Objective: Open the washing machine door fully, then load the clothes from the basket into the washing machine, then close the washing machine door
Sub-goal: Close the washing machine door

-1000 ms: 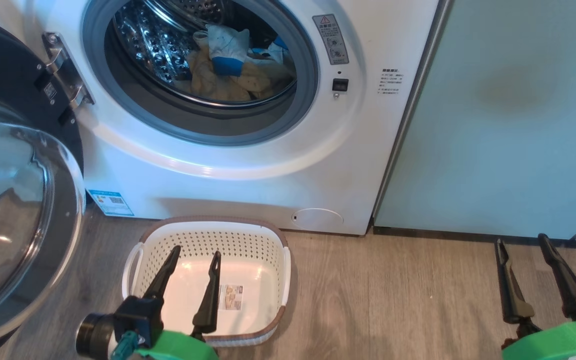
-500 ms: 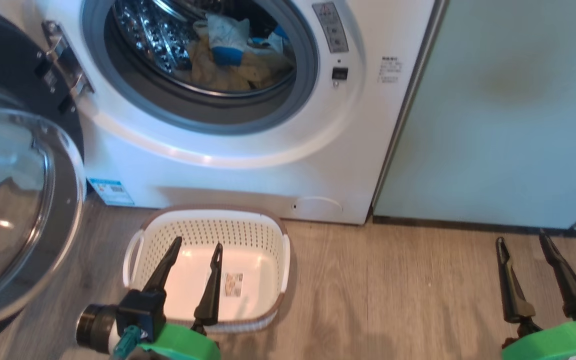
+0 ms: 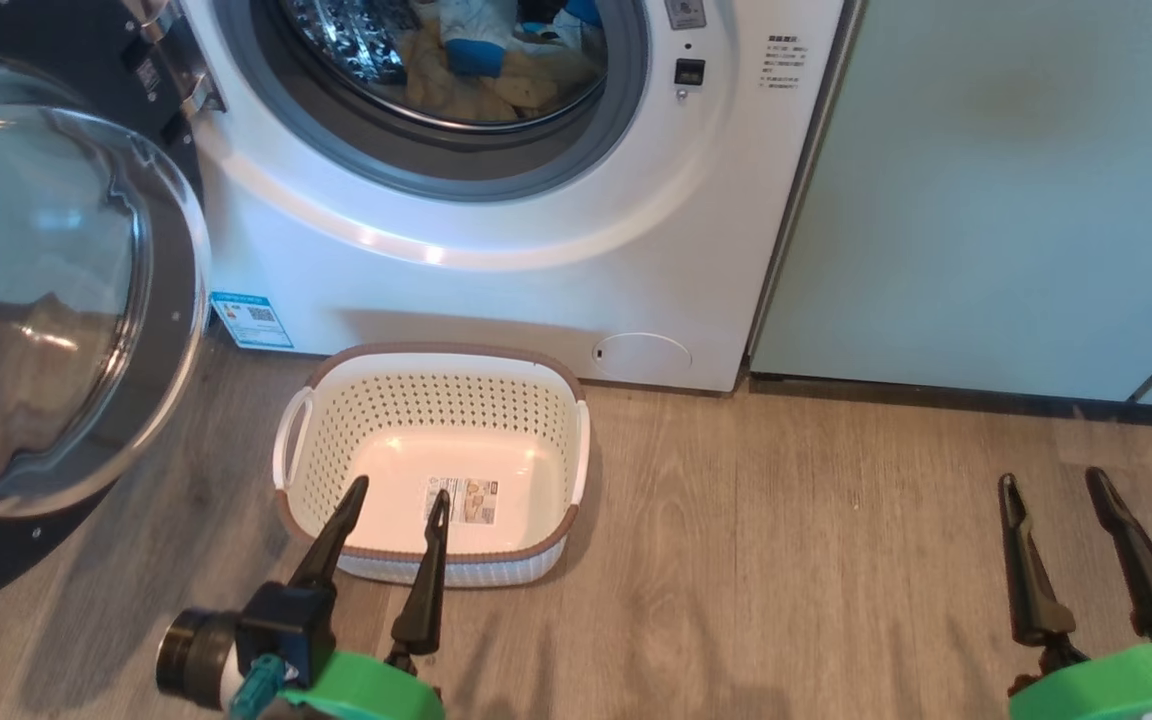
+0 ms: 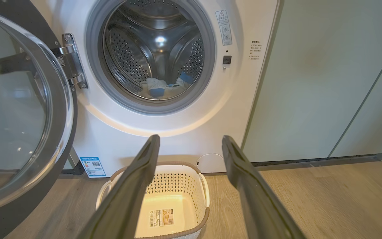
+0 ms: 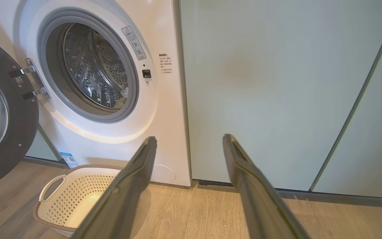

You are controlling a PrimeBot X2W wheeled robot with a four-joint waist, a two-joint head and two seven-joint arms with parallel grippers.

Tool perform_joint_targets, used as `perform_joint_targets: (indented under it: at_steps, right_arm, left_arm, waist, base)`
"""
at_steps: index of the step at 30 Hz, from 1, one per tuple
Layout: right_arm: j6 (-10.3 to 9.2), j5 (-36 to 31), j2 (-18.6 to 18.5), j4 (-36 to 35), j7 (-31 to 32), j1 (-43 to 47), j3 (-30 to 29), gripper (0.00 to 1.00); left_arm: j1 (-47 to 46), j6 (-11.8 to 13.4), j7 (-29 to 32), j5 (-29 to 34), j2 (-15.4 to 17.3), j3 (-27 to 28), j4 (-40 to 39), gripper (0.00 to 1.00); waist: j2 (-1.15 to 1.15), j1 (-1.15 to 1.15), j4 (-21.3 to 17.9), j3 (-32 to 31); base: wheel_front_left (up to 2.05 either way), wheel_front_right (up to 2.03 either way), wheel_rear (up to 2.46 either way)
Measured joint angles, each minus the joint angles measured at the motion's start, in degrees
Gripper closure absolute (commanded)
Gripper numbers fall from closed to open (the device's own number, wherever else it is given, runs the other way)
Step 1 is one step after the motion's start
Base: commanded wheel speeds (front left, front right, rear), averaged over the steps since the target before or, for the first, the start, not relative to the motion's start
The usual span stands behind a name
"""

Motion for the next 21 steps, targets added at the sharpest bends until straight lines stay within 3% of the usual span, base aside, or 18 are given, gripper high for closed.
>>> perform_joint_targets:
  at_steps: [21]
  right_arm:
    - [0.0,-0.01,0.09,0.11,0.0,0.1,-0.91,0.0]
  left_arm:
    - [-0.21,0.0,-0.01,-0.04,-0.16,-0.68,0.38,0.0]
  waist:
    - [0.0,0.01,2.65,-0.48]
  base:
    - [-0.04,0.04,0.0]
